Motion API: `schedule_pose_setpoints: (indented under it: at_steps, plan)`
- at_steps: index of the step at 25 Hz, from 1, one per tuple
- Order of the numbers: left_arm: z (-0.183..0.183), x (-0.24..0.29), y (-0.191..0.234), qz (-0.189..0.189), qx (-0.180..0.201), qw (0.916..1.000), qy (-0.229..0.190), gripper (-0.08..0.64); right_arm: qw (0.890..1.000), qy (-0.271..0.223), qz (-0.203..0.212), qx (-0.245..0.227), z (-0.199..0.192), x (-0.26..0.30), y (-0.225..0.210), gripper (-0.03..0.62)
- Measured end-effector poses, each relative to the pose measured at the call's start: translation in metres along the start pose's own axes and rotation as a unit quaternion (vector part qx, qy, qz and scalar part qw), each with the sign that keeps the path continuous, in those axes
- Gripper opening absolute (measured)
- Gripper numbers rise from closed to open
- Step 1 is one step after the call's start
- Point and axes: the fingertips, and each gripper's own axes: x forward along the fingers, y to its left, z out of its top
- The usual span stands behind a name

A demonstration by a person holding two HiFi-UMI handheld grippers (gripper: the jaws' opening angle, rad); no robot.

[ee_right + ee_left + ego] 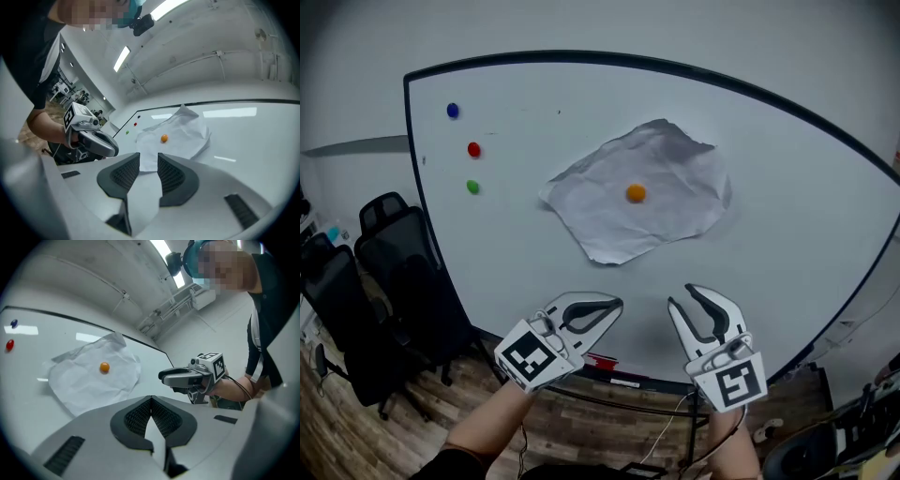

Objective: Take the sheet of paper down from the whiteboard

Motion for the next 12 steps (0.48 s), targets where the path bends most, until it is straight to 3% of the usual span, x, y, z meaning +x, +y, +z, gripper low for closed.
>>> schedule_pose_setpoints:
  at_steps: [6, 12]
  plan:
    - [0.053, 0.028, 0.034, 0.038, 0.07, 0.9968, 0.0, 0.012, 0.996, -0.029, 0.01, -0.08, 0.049, 0.04, -0.029, 0.121]
    - [0.079, 0.048, 0.067, 0.049, 0.119, 0.9917, 0.011, 0.012, 0.991, -0.005, -0.014, -0.132, 0.065, 0.071, -0.055, 0.121]
